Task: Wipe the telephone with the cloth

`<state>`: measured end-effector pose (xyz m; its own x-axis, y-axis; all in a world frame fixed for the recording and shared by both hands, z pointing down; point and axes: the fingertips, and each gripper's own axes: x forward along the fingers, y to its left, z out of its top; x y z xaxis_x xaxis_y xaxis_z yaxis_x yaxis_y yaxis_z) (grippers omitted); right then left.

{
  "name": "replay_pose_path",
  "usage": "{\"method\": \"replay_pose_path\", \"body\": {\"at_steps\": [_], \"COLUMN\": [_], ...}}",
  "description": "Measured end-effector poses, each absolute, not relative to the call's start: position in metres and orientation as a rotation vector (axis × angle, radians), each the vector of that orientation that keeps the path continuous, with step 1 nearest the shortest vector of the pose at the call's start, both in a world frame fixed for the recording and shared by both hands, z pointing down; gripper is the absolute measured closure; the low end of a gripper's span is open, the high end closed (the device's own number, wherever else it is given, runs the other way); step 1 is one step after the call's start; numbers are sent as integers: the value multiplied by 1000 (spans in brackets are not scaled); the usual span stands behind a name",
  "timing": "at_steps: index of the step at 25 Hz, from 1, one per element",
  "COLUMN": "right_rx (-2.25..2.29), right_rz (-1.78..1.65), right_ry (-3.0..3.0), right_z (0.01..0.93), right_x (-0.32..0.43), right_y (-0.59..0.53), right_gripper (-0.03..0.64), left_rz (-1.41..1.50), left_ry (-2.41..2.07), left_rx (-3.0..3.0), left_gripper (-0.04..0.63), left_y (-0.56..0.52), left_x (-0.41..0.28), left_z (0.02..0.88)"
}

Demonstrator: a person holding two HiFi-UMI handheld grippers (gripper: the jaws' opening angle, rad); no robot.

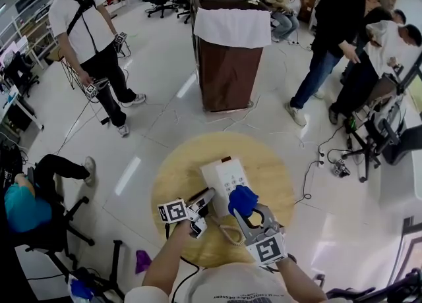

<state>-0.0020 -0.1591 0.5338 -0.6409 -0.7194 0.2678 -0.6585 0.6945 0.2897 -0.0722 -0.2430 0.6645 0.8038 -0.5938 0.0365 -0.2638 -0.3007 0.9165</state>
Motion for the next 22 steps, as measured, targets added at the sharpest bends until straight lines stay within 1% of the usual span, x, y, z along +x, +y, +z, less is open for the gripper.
{"method": "replay_pose_path", "body": {"at_steps": [5,9,11,18,22], "right_rx": [1095,1095,1098,1117,1162], "right_rz": [-222,-213,-210,-221,-183], "right_ry": [-2553,-2548,-2549,-2569,-2596], "right_z": [532,532,532,522,512], "right_x": [1,2,4,5,11], "right_y": [-160,-157,-157,-150,-141], "right_gripper": [546,546,546,546,546], "left_rz": [-365,-345,-350,-326,-307], "left_ry": [-677,-689,-716,-901,-1036], "left_rx": [1891,1906,1910,1958,2070], "left_gripper": [459,456,444,445,455], "left_y": [-243,-238,-239,-236,-219], "left_x": [-78,-78,-81,-104,-111], "left_z": [664,662,660,643,609]}}
